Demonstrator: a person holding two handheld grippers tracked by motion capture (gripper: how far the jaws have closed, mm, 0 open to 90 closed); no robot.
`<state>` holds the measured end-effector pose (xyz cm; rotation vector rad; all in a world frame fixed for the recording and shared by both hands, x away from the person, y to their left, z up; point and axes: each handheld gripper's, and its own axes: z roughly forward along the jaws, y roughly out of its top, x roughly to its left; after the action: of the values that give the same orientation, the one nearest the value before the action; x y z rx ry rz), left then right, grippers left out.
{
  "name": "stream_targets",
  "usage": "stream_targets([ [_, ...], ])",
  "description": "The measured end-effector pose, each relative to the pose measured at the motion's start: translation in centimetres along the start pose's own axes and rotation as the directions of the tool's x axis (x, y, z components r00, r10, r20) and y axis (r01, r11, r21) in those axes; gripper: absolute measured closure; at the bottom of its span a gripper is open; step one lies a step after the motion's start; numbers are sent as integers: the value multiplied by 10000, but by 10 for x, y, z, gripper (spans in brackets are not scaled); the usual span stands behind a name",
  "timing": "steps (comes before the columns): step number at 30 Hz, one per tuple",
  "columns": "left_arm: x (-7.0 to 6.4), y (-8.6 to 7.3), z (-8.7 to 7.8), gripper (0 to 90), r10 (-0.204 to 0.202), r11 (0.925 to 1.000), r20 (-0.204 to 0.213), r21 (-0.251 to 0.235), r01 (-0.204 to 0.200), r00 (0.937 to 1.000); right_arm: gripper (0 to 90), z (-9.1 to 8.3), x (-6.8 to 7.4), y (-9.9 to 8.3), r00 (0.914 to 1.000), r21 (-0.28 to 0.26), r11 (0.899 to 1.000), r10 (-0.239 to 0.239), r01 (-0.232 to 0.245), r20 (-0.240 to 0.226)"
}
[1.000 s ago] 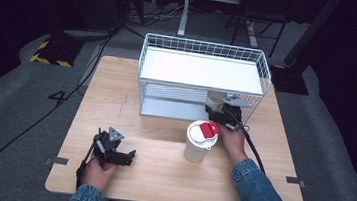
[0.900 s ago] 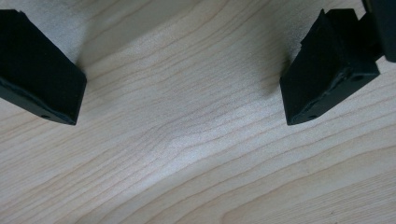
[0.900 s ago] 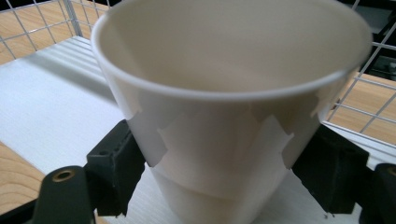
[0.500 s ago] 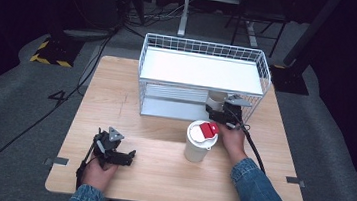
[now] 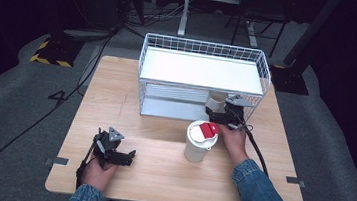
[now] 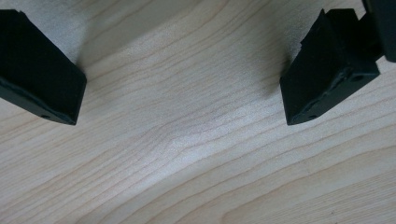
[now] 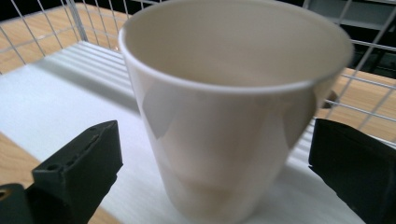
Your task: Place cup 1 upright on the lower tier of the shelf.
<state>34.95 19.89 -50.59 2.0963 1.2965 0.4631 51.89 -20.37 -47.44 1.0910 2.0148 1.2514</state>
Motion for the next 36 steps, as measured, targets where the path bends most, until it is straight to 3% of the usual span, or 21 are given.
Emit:
stream_targets([
  [3,0,0,0,8,48,10000,5,18,-48,10000,30,-8,1,-1,9997,-103,9997,-241,241,-15],
  [17,1,2,2,8,21,10000,22,-14,-21,10000,18,-48,-3,4,9994,-101,9993,-350,349,-74],
  [21,1,2,2,9,22,10000,14,-15,-22,10000,20,-61,-5,4,9989,172,9988,-460,461,-67],
  [26,1,2,2,9,26,10000,14,-15,-26,10000,34,-81,-6,2,9975,541,9966,-597,617,-373],
  [34,1,2,2,9,23,10000,21,-11,-23,10000,44,-112,-1,-5,9955,448,9983,-336,376,-885],
  [36,1,2,2,8,22,10000,29,-12,-22,10000,57,-126,6,-10,9939,721,9955,-538,608,-960],
])
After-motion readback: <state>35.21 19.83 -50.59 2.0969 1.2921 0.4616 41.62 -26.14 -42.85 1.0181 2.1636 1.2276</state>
